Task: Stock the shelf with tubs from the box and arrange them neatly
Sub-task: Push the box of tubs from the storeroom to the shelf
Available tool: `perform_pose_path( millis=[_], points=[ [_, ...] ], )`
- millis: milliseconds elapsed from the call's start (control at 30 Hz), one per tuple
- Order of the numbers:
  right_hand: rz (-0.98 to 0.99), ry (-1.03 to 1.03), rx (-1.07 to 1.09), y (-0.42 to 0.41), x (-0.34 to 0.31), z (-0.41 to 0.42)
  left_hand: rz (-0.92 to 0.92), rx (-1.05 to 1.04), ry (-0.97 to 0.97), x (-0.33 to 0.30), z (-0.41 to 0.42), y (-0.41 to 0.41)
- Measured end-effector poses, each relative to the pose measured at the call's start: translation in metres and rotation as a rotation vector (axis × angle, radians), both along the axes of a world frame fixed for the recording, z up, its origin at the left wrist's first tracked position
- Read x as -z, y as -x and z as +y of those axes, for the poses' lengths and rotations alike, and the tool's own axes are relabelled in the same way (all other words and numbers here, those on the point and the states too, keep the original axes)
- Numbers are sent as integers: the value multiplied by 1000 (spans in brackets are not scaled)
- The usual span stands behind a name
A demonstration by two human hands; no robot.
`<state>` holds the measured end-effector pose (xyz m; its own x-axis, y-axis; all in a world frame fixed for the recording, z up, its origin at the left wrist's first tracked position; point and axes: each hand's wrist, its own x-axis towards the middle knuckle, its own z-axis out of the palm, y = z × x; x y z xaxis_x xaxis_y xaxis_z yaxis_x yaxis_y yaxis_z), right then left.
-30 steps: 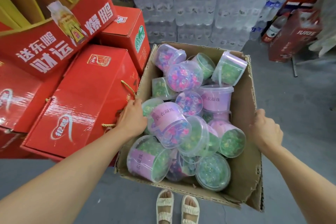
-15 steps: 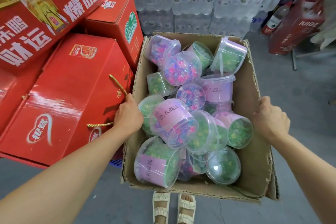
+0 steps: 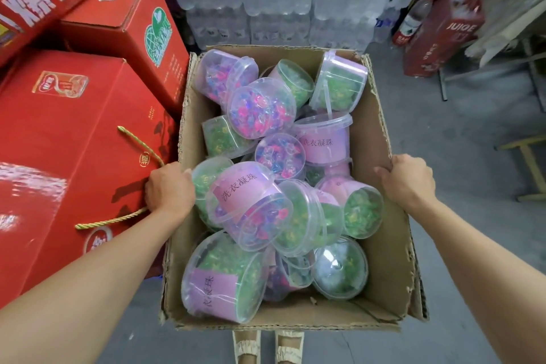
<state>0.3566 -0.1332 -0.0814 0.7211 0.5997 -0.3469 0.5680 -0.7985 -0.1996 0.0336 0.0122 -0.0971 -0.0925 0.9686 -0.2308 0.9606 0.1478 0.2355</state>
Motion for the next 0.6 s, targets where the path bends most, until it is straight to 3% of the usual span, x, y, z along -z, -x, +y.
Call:
perform_pose_path(
  millis=[300,600],
  points=[
    [-70,46,20,11,0,-24,-49,132,-32,-2,-6,3],
    [-37,0,125,13,13,-22,-5,55,66,1,3,-2]
  ],
)
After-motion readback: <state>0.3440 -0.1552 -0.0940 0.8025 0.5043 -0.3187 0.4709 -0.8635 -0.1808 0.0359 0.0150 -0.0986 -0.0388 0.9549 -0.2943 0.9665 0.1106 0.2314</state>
